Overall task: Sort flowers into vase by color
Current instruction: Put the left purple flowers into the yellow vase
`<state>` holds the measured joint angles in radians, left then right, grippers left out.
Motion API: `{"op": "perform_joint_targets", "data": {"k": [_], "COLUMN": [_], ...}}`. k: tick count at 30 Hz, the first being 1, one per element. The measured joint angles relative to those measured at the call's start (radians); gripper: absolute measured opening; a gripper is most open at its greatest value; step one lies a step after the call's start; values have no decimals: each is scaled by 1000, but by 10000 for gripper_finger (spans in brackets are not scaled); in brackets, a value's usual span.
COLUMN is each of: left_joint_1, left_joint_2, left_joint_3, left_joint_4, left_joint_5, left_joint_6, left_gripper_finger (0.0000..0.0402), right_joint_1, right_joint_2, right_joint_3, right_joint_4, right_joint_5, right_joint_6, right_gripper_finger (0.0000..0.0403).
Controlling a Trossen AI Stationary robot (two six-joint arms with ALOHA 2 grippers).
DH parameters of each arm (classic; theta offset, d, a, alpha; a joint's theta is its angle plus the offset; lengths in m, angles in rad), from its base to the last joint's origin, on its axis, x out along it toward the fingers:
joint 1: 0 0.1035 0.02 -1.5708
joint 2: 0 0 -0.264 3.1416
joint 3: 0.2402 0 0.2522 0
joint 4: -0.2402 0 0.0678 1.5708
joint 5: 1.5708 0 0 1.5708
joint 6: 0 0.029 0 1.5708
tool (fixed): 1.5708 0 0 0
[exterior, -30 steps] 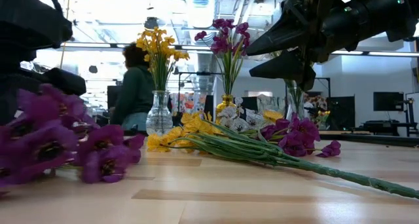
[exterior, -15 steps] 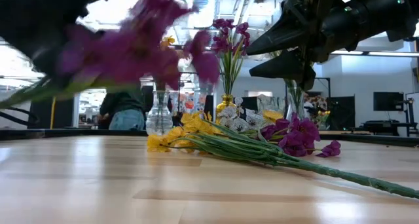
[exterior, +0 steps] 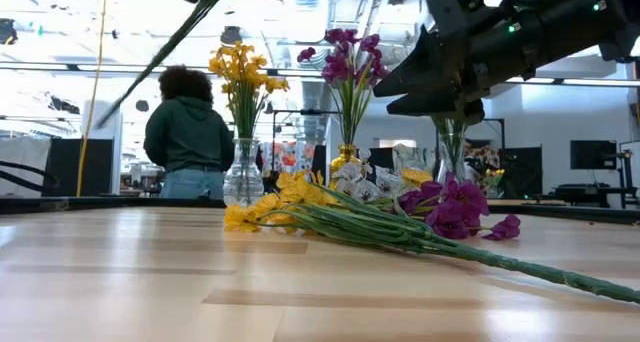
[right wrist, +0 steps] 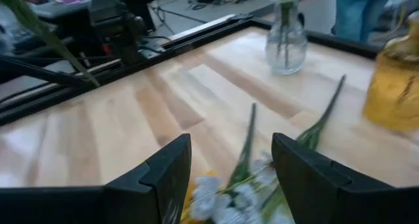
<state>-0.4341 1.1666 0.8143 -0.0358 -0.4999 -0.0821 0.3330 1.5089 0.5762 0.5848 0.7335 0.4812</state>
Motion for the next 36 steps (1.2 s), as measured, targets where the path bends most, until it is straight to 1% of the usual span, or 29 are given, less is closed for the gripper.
{"op": "perform_joint_targets", "data": {"k": [3, 8, 9, 12, 13, 15, 19, 22, 25, 27, 30, 36], "left_joint_1": [23, 82, 97, 144, 158, 188, 258, 307, 347, 371, 411, 531], "left_joint_2": [-11, -2, -2, -2, -2, -2, -2, -2, -2, -2, -2, 5], "left_joint_3": [0, 0, -1, -4, -21, -90, -286, -417, -506, -539, -548, -511], "left_joint_4": [95, 188, 185, 195, 236, 393, 778, 1031, 1277, 1383, 1442, 1454], "left_joint_5": [-37, -29, -17, 64, 87, 118, 172, 175, 182, 182, 189, 306], "left_joint_6": [73, 150, 153, 149, 149, 152, 141, 145, 175, 219, 278, 298], "left_gripper_finger": [9, 9, 9, 9, 9, 9, 9, 9, 9, 9, 9, 9], "right_joint_1": [-15, -55, -64, -95, -105, -130, -172, -194, -216, -231, -254, -299], "right_joint_2": [0, 0, 0, 0, 0, 0, 0, 0, 0, 0, 0, 0], "right_joint_3": [0, 0, 0, 0, 0, 0, 0, 0, 0, 0, 0, 0], "right_joint_4": [0, -1, 0, -1, 0, 0, 0, 0, 2, 3, 3, 4], "right_joint_5": [6, 8, 8, 8, 8, 8, 9, 9, 9, 9, 9, 9], "right_joint_6": [-41, -46, -47, -48, -48, -49, -58, -102, -106, -112, -125, -125], "right_gripper_finger": [240, 240, 240, 240, 240, 240, 240, 240, 240, 240, 240, 240]}}
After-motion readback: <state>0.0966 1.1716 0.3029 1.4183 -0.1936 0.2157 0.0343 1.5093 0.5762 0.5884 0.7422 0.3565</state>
